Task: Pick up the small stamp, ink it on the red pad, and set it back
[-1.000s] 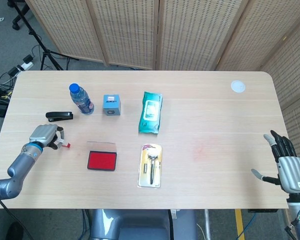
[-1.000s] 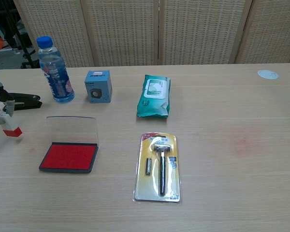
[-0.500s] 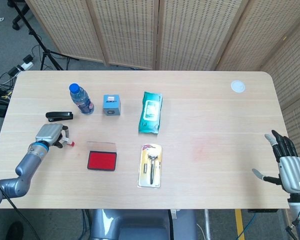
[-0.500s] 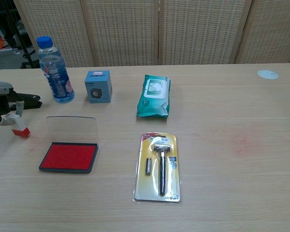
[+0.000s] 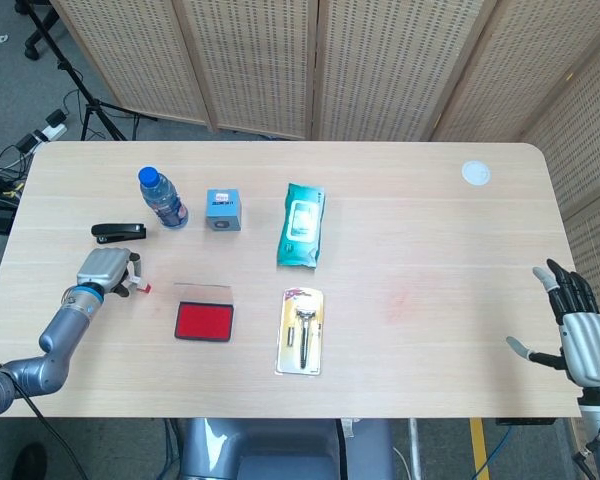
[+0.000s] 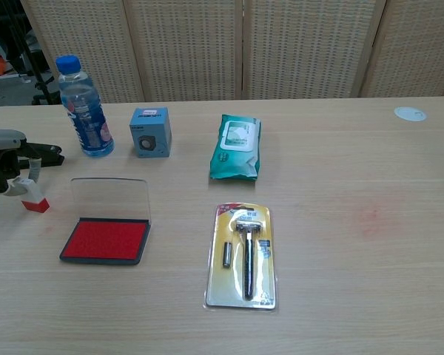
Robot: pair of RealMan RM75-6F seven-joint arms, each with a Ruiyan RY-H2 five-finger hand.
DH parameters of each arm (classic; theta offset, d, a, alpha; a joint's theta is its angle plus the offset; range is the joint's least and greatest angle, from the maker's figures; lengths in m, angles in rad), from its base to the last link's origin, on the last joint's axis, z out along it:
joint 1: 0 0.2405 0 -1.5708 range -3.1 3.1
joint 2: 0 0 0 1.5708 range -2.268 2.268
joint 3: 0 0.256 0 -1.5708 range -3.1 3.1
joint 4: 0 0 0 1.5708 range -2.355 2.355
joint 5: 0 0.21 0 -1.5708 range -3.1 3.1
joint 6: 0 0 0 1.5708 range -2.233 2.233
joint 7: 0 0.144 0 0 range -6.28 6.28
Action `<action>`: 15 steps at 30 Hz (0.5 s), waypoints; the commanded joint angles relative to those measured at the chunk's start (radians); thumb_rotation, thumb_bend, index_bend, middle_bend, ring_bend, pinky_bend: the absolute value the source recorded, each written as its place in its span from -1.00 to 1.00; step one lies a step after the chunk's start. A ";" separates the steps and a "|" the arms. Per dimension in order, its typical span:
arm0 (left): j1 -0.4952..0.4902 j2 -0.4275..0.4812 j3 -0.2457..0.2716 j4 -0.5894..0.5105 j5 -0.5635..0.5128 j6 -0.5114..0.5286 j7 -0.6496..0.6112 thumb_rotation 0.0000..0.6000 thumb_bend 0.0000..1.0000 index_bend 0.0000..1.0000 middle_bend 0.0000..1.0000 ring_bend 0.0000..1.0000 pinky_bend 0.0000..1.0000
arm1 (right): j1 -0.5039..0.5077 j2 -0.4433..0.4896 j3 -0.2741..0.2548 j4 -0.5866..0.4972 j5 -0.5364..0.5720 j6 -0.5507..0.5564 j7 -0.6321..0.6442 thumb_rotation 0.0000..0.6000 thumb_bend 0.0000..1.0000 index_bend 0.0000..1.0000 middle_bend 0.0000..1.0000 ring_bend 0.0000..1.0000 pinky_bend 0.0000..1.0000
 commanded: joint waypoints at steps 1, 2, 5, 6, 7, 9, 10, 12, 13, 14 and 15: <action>-0.001 0.000 0.001 -0.004 -0.007 0.004 0.010 1.00 -0.32 0.07 1.00 1.00 0.84 | 0.000 0.000 0.001 0.000 0.001 0.001 0.001 1.00 -1.00 -1.00 -1.00 -1.00 -1.00; -0.001 0.002 0.001 -0.007 -0.010 0.005 0.013 1.00 -0.35 0.03 1.00 1.00 0.84 | -0.001 0.001 0.001 -0.001 0.000 0.002 0.002 1.00 -1.00 -1.00 -1.00 -1.00 -1.00; -0.001 0.005 0.001 -0.012 -0.013 0.007 0.020 1.00 -0.40 -0.04 1.00 1.00 0.84 | -0.001 0.001 0.001 -0.001 -0.001 0.004 0.003 1.00 -1.00 -1.00 -1.00 -1.00 -1.00; -0.001 0.005 0.001 -0.014 -0.015 0.007 0.021 1.00 -0.40 -0.05 1.00 1.00 0.84 | -0.001 0.001 0.001 -0.001 -0.001 0.004 0.003 1.00 -1.00 -1.00 -1.00 -1.00 -1.00; -0.001 0.006 0.001 -0.016 -0.018 0.009 0.024 1.00 -0.41 -0.06 1.00 1.00 0.84 | -0.001 0.001 0.001 -0.002 -0.001 0.003 0.003 1.00 -1.00 -1.00 -1.00 -1.00 -1.00; -0.001 0.007 0.002 -0.019 -0.021 0.013 0.032 1.00 -0.41 -0.06 1.00 1.00 0.84 | -0.001 0.001 0.001 -0.002 0.000 0.003 0.002 1.00 -1.00 -1.00 -1.00 -1.00 -1.00; -0.001 0.008 0.001 -0.021 -0.023 0.013 0.033 1.00 -0.41 -0.07 1.00 1.00 0.84 | -0.001 0.001 0.002 -0.002 0.000 0.003 0.003 1.00 -1.00 -1.00 -1.00 -1.00 -1.00; -0.002 0.010 0.001 -0.024 -0.027 0.015 0.037 1.00 -0.41 -0.07 1.00 1.00 0.84 | -0.002 0.001 0.002 -0.002 0.001 0.004 0.004 1.00 -1.00 -1.00 -1.00 -1.00 -1.00; -0.002 0.010 0.002 -0.025 -0.027 0.017 0.041 1.00 -0.41 -0.08 1.00 1.00 0.84 | -0.002 0.001 0.003 -0.001 0.002 0.004 0.004 1.00 -1.00 -1.00 -1.00 -1.00 -1.00; -0.002 0.010 0.002 -0.026 -0.028 0.019 0.045 1.00 -0.41 -0.09 1.00 1.00 0.84 | -0.002 0.001 0.003 -0.001 0.002 0.003 0.004 1.00 -1.00 -1.00 -1.00 -1.00 -1.00; -0.002 0.011 0.002 -0.028 -0.029 0.020 0.047 1.00 -0.41 -0.10 1.00 1.00 0.84 | -0.002 0.001 0.003 -0.001 0.002 0.003 0.005 1.00 -1.00 -1.00 -1.00 -1.00 -1.00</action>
